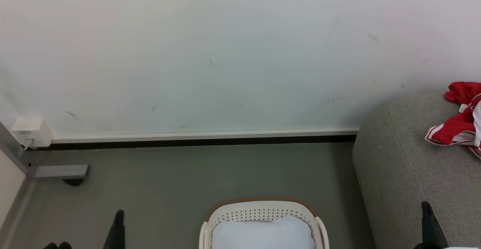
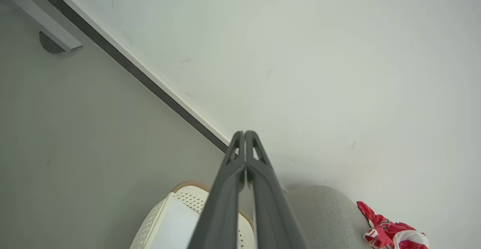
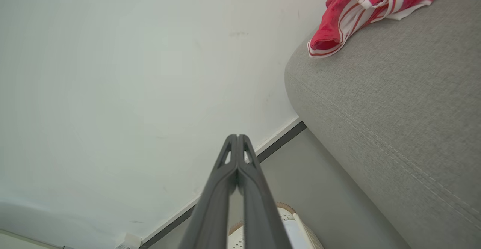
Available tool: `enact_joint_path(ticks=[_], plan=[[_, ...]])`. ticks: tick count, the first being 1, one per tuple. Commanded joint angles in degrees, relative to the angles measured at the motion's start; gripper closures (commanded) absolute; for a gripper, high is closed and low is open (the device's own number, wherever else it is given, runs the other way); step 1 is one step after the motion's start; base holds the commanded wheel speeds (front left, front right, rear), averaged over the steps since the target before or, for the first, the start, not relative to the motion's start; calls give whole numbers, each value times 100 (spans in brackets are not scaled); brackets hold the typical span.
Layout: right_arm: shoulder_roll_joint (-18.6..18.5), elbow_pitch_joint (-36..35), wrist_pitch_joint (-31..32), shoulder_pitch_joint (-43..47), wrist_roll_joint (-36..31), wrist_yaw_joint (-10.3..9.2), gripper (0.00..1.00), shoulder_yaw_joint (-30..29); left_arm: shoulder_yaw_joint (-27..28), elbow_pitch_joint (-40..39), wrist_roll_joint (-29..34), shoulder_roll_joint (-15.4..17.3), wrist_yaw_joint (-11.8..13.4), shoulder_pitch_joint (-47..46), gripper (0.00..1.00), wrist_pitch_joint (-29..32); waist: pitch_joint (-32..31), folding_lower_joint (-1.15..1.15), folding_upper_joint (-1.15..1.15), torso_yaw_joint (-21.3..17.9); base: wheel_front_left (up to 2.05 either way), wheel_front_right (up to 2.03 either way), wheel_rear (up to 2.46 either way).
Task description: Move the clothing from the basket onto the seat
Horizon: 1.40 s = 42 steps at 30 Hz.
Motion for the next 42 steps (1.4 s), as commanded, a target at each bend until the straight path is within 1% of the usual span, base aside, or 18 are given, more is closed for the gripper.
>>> enact_joint_path(ticks=[1,21,42], plan=[[-64,-93,49,-136,175,-5,100,-28,43,-66,-226,26,-33,-122,100,44,2,0,0,3,0,0,0],[-78,-131,398,-294,1484,-7,100,-103,132,-59,-1554,10,-98,-311,100,390,38,0,0,45,0,0,0],[-91,-162,694,-421,2625,-9,100,-163,217,-53,-2699,-5,-155,-474,100,692,76,0,0,89,0,0,0]])
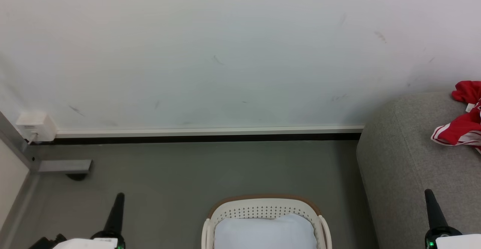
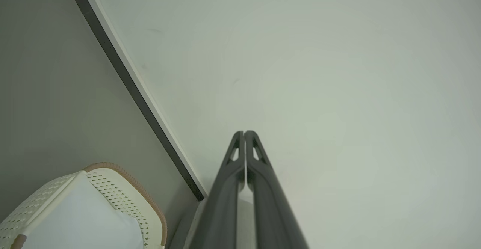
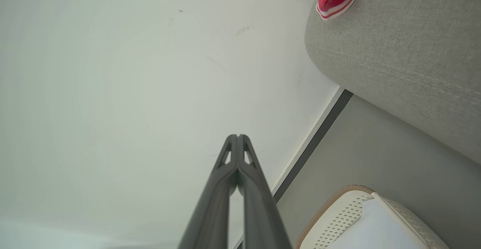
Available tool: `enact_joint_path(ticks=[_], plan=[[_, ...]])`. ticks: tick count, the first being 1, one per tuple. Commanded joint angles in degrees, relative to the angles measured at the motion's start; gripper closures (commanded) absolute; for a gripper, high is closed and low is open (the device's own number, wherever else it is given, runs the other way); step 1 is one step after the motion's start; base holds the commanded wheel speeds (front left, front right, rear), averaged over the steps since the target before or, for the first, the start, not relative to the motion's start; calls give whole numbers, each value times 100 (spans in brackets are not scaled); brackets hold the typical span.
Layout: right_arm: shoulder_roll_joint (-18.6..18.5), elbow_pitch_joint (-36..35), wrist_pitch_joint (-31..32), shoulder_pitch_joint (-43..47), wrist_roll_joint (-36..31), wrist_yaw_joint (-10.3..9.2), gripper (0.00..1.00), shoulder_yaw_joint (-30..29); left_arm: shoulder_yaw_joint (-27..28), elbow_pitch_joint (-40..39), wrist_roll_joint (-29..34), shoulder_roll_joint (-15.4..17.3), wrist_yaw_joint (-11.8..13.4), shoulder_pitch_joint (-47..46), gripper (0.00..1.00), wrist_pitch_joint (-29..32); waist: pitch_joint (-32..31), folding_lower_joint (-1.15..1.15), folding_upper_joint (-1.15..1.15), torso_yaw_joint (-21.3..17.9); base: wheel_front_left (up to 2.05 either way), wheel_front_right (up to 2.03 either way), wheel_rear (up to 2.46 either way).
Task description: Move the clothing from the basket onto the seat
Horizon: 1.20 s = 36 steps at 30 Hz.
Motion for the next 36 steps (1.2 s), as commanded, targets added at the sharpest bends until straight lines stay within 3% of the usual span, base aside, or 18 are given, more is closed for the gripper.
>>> enact_joint_path(ticks=[1,36], plan=[[-63,-48,36,-124,148,-8,100,-21,41,-39,-164,28,-33,-98,100,44,3,0,0,4,0,0,0],[-73,-93,438,-285,1666,-12,100,-108,139,-26,-1693,3,-109,-306,100,444,66,0,0,77,0,0,0]])
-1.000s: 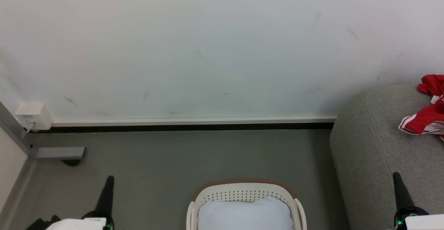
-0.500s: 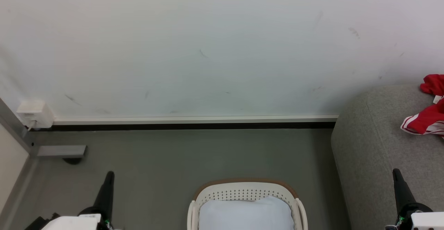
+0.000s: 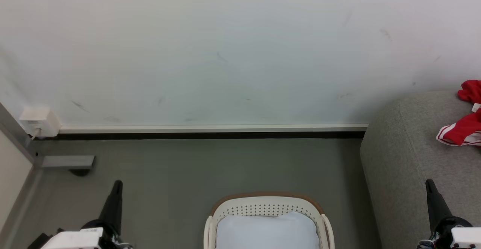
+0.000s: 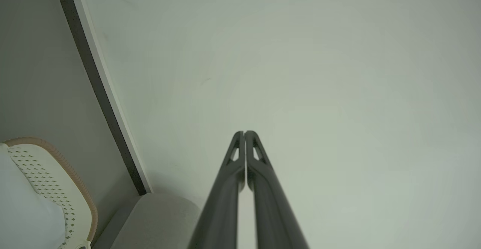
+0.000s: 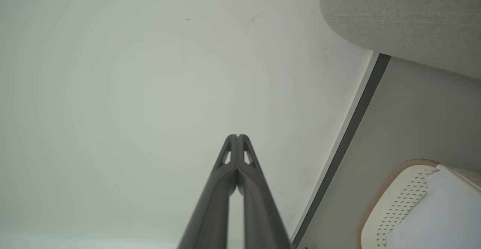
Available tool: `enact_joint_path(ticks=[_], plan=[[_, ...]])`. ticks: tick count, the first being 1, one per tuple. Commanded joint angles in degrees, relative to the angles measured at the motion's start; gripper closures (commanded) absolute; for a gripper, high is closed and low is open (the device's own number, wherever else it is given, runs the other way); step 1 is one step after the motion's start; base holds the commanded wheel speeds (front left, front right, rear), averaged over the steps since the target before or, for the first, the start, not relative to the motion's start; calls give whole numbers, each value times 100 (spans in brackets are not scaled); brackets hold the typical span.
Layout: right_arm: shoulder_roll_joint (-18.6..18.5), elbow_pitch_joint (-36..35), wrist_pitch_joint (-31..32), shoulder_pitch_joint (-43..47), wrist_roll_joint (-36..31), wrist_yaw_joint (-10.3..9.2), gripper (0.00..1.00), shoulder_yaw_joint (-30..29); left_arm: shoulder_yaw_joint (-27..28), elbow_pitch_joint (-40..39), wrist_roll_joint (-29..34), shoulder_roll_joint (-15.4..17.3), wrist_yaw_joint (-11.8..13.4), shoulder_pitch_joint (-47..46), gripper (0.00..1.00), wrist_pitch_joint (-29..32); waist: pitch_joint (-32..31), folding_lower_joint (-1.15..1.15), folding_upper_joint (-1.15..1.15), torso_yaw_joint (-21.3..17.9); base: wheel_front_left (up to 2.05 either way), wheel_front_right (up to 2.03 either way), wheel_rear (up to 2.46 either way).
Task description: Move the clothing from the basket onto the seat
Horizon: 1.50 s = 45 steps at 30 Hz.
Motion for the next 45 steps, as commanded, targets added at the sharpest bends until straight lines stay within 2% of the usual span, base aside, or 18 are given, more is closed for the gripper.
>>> enact_joint_path(ticks=[1,45], plan=[[-48,-40,39,-88,163,-12,100,-30,25,-15,-148,15,-36,-70,100,45,4,0,0,4,0,0,0],[-47,-38,57,-88,182,-12,100,-30,23,-15,-196,15,-34,-69,100,61,6,0,0,7,0,0,0]])
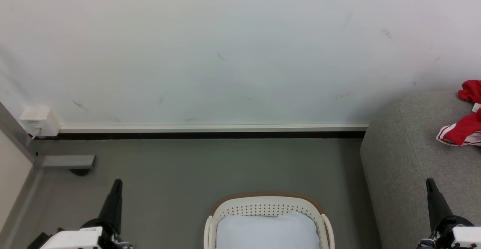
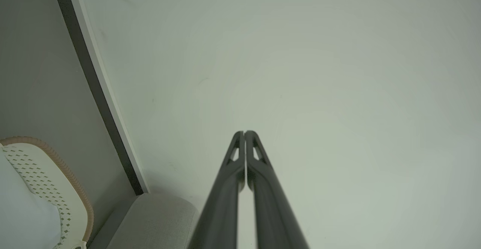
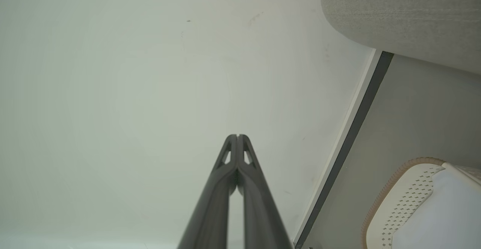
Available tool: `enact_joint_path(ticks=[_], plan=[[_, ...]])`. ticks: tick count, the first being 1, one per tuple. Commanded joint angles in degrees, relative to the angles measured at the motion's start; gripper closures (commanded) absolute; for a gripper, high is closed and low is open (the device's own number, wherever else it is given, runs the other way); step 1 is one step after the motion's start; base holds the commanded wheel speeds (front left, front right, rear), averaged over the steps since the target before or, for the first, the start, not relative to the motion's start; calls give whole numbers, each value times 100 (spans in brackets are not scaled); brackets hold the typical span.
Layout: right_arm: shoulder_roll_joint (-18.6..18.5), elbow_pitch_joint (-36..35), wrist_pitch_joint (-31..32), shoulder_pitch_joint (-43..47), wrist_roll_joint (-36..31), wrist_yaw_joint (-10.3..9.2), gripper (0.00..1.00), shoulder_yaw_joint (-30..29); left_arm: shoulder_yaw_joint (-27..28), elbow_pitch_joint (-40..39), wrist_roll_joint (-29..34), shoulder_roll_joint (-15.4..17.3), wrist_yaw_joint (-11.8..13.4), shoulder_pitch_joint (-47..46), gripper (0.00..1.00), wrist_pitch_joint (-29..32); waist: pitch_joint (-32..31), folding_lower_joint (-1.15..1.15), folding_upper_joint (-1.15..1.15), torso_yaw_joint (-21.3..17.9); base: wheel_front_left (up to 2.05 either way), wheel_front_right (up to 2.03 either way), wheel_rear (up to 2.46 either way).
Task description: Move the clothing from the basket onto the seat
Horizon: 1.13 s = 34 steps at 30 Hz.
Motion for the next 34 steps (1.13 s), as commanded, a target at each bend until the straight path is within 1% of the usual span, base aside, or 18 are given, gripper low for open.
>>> enact_joint_path(ticks=[1,34], plan=[[-43,-28,17,-70,6,-12,100,-21,11,-15,-76,16,-24,-43,100,24,0,0,0,0,0,0,0],[-43,-28,17,-69,6,-12,100,-21,9,-15,-77,16,-24,-43,100,24,0,0,0,0,0,0,0]])
